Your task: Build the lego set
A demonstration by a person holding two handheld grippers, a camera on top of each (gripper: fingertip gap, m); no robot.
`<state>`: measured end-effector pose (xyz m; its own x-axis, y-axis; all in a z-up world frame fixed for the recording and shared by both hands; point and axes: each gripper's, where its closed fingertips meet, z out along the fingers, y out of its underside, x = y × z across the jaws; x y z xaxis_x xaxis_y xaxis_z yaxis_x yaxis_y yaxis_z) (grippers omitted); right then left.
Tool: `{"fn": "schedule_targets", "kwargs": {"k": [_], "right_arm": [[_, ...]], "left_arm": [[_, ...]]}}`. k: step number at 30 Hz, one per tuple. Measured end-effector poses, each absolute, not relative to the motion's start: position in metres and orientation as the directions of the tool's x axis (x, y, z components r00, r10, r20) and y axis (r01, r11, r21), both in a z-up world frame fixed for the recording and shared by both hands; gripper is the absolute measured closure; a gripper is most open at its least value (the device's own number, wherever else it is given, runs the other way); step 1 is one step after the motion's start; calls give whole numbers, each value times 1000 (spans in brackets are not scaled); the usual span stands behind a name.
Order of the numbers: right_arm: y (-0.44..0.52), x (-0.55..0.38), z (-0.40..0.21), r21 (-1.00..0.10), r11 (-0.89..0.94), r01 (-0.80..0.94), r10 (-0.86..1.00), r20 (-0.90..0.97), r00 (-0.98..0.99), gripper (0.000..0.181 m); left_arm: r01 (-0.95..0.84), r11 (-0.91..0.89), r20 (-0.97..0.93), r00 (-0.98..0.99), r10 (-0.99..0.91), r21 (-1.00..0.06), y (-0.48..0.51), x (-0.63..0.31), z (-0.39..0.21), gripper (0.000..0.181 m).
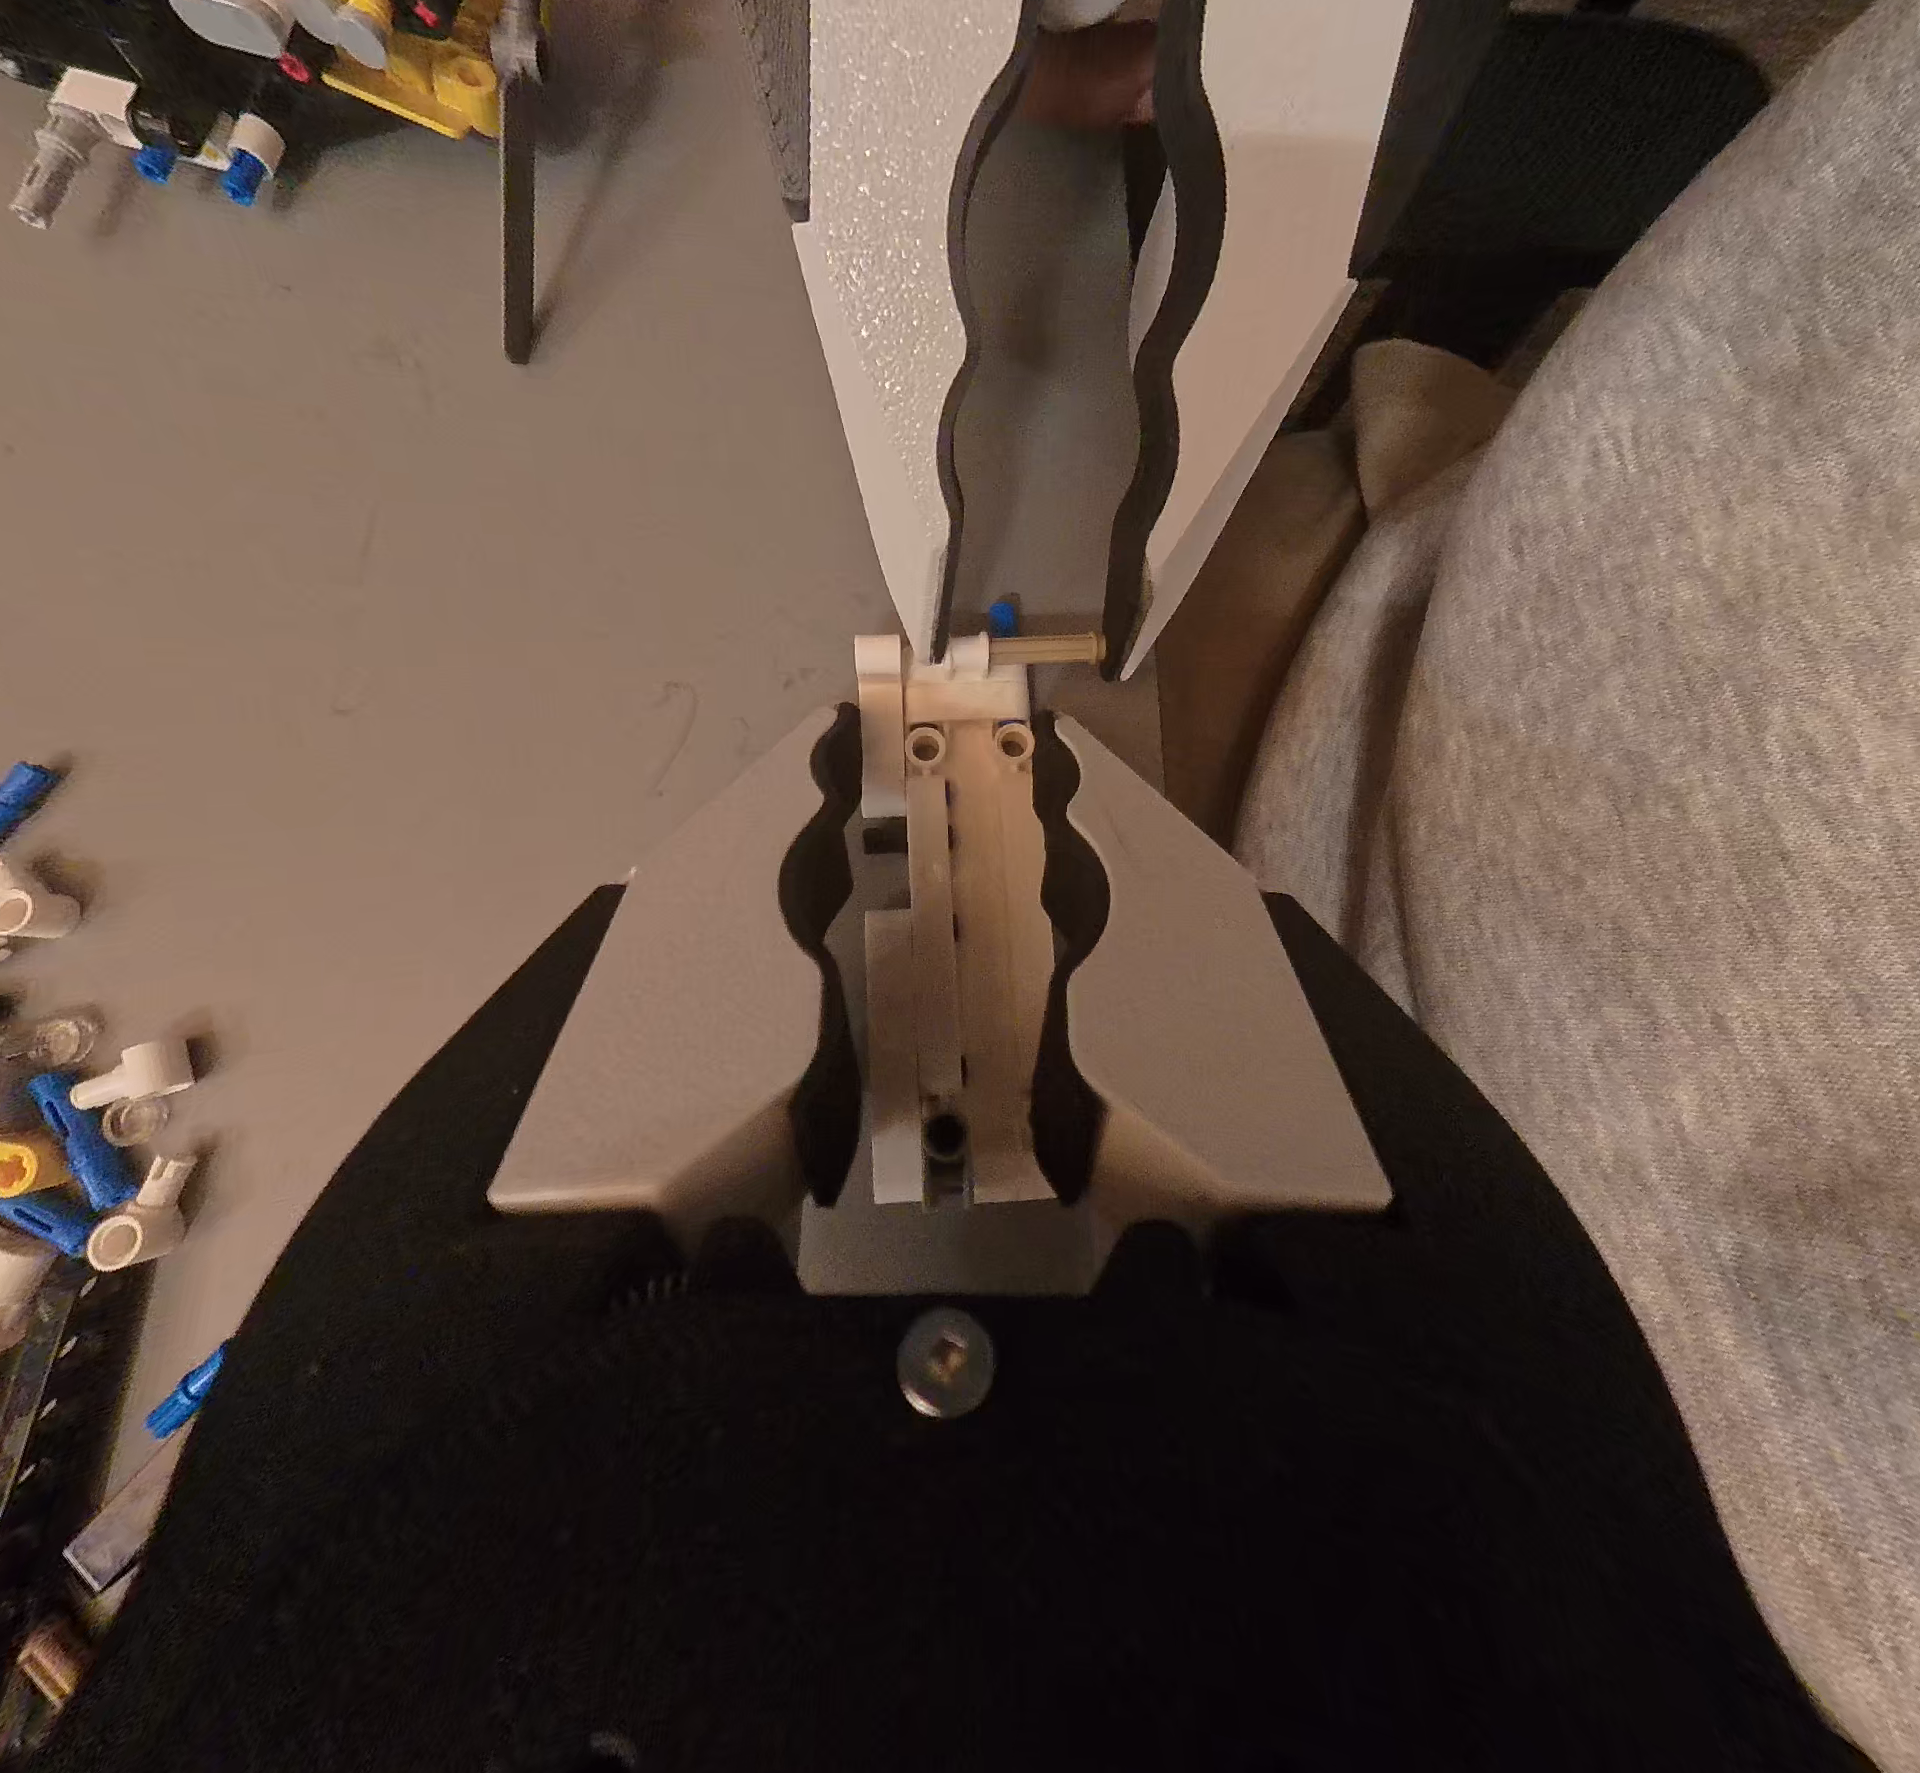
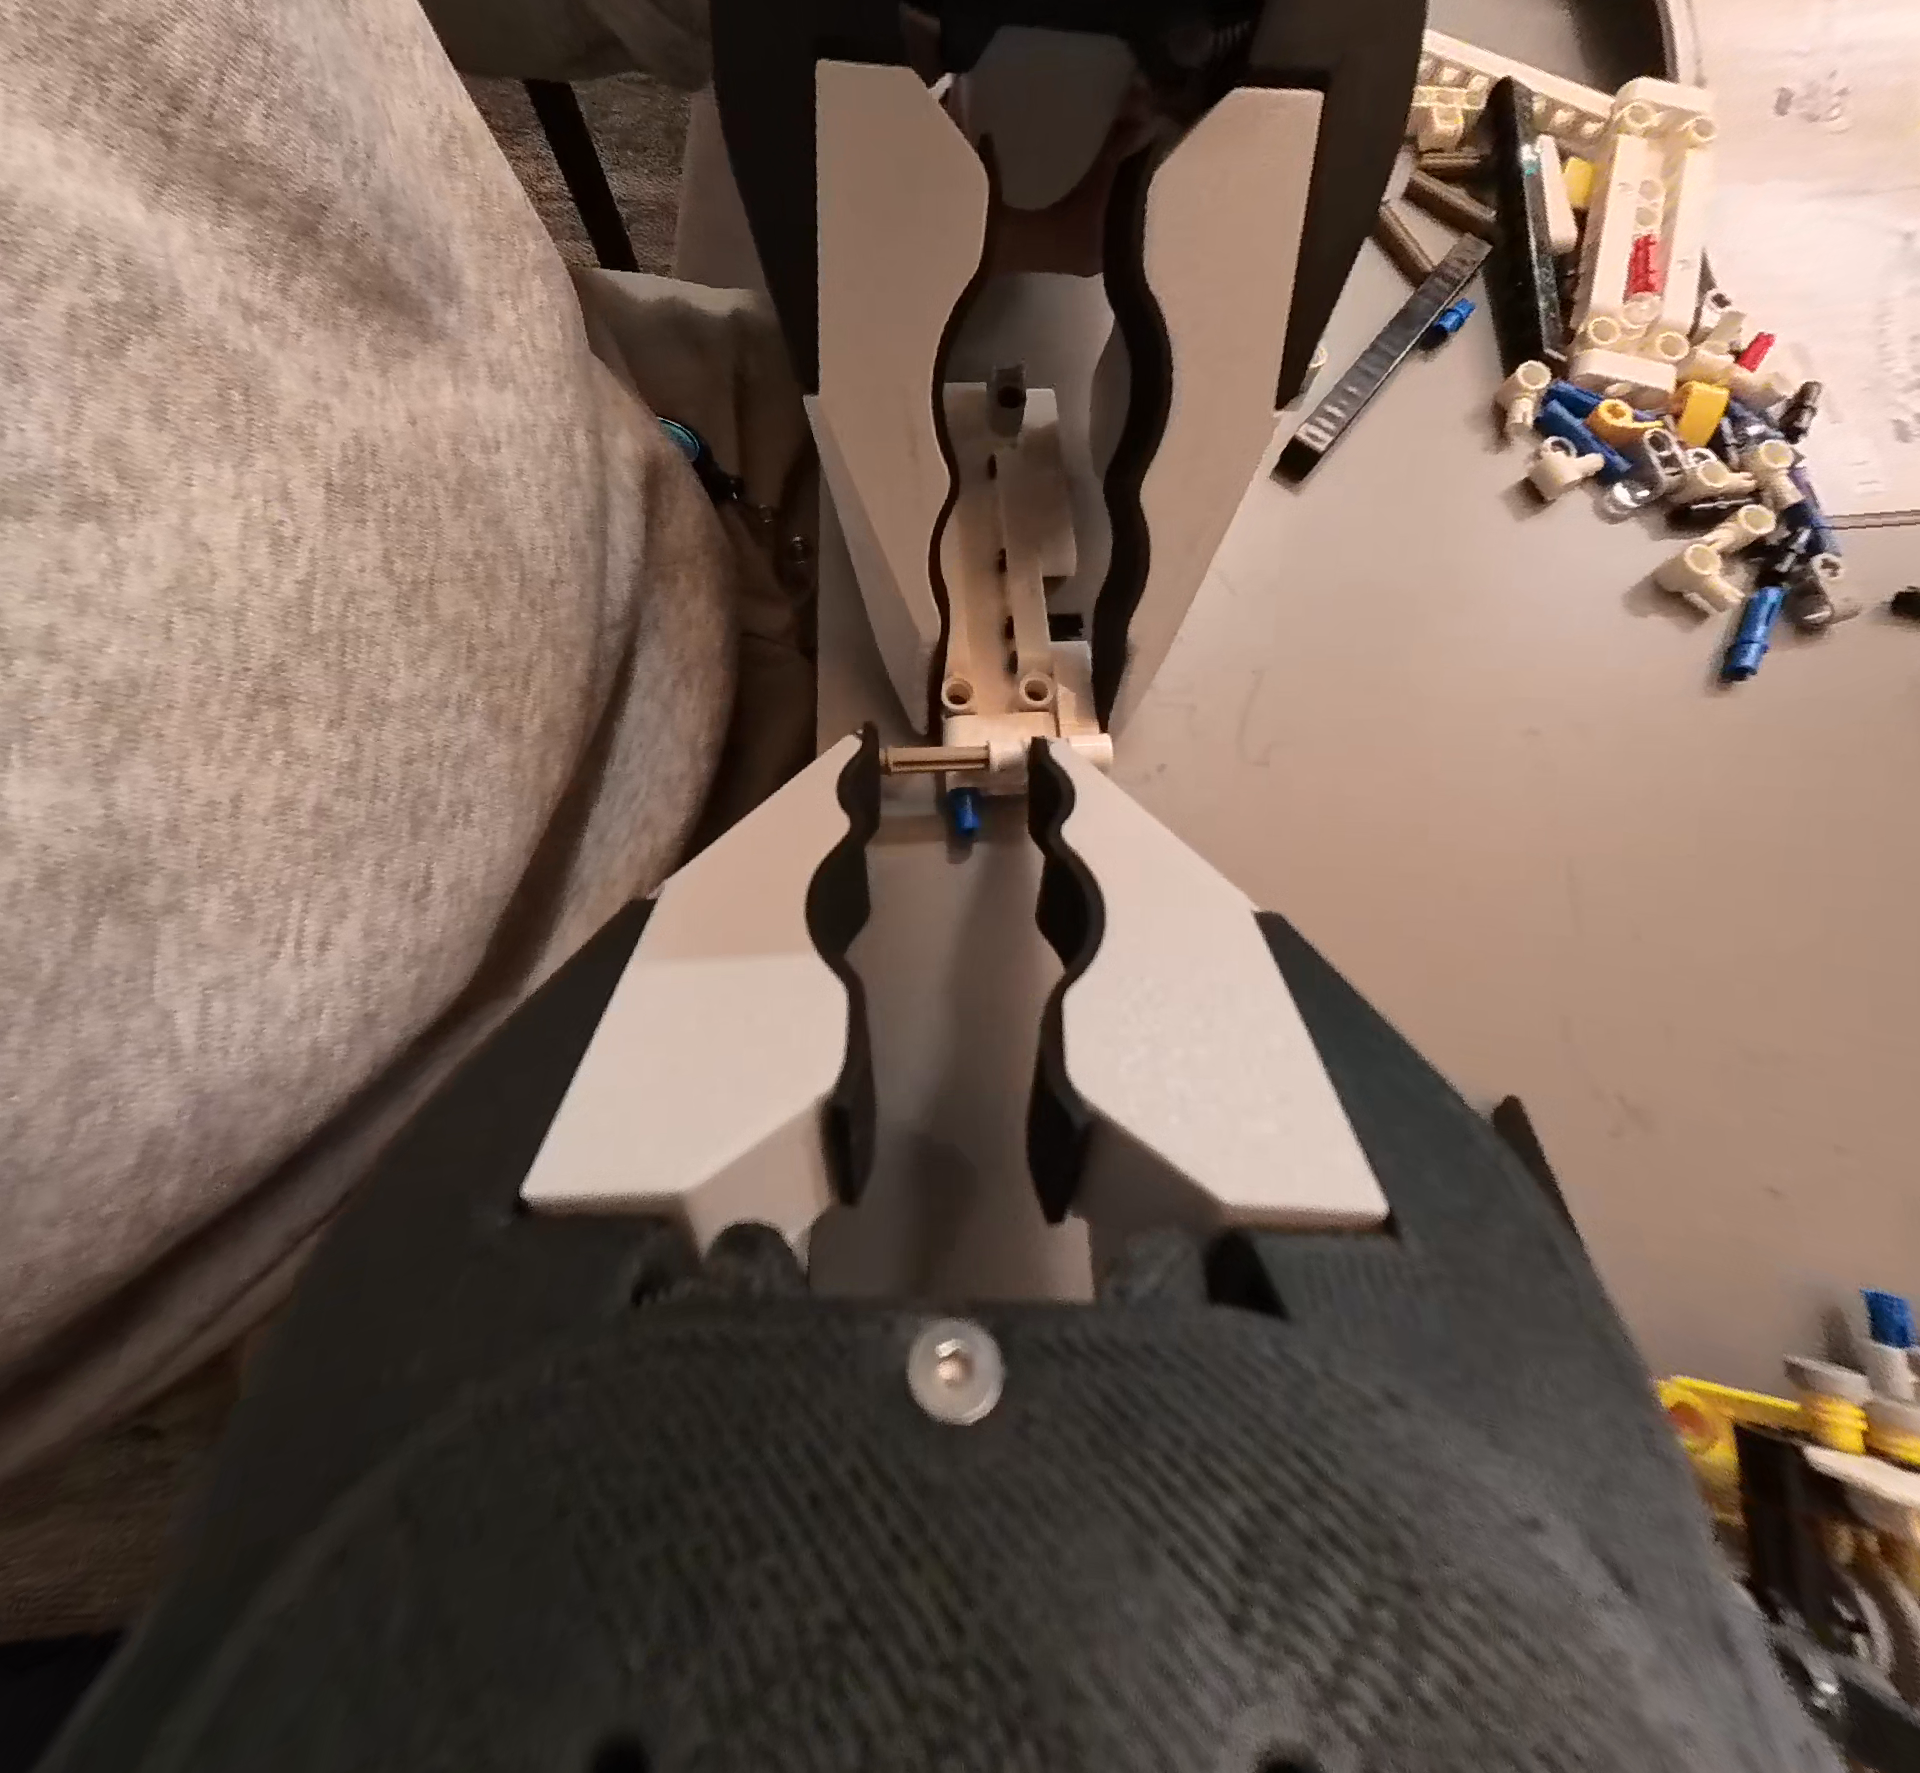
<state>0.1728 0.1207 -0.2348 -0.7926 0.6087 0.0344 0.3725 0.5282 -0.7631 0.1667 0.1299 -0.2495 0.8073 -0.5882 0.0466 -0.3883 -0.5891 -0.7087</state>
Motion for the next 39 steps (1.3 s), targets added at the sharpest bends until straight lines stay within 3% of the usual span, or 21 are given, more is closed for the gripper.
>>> {"fn": "schedule_targets", "kwargs": {"k": [39], "right_arm": [[125, 168, -237, -779, 441, 446, 700, -13, -714, 157]], "left_arm": [[-374, -598, 56, 815, -576, -709, 130, 166, -249, 148]]}}
